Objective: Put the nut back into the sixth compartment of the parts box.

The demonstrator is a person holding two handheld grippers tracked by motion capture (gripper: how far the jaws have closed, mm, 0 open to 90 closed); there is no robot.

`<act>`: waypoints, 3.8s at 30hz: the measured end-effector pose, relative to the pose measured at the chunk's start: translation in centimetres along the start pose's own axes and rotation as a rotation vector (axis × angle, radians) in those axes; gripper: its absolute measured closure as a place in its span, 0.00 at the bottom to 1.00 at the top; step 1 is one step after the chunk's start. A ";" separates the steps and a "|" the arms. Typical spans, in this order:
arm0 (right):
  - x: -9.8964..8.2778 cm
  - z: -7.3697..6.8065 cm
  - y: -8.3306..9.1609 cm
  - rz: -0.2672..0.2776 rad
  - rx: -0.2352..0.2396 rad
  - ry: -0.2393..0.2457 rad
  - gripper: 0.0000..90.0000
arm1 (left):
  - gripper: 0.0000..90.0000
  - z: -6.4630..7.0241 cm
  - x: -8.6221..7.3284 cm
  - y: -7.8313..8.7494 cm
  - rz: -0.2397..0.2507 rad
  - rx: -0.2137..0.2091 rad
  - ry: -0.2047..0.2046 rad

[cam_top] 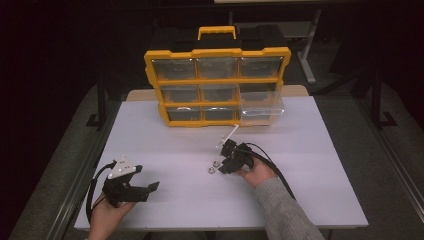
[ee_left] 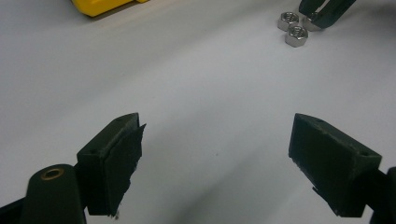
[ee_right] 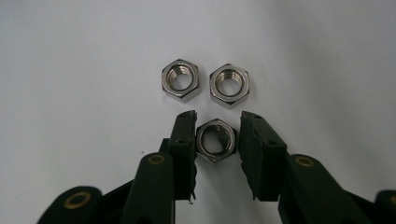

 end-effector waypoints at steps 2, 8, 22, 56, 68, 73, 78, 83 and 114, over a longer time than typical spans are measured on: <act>0.0 0.0 -0.1 -0.005 -0.009 0.009 0.74 | 0.19 0.0 0.0 0.0 0.000 0.001 -0.001; 0.0 -0.1 -0.1 -0.012 -0.015 0.020 0.76 | 0.19 0.0 0.0 0.0 -0.001 -0.002 0.003; 0.4 -0.3 1.1 -0.014 0.026 0.018 0.77 | 0.19 -0.2 -0.1 0.1 -0.007 0.001 -0.003; 6.1 2.3 13.8 0.114 0.001 0.043 0.77 | 0.19 -0.4 -0.1 0.1 -0.007 -0.004 -0.002; 7.8 3.5 17.7 0.125 -0.031 0.017 0.77 | 0.19 -0.4 0.0 0.1 0.000 -0.001 0.001; 8.3 4.5 19.5 0.134 -0.052 -0.006 0.77 | 0.19 -0.4 0.0 0.2 -0.001 -0.002 0.003; 8.0 6.1 20.5 0.147 -0.064 -0.048 0.77 | 0.19 -0.5 0.0 0.2 0.002 -0.002 0.001; 7.4 7.9 20.8 0.149 -0.089 -0.097 0.77 | 0.19 -0.5 0.0 0.2 0.002 -0.002 0.003; 6.4 11.1 20.1 0.139 -0.145 -0.193 0.71 | 0.19 -0.5 0.0 0.3 0.007 0.002 -0.007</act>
Point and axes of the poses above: each handheld gripper's, and its own axes: y roughly backward along the jaws, x roughly out of its top, z roughly to its right, the point moved 10 cm from there along -y, roughly forward along the jaws, and after that the axes turned 2 degrees about z, right-handed, at the moved point
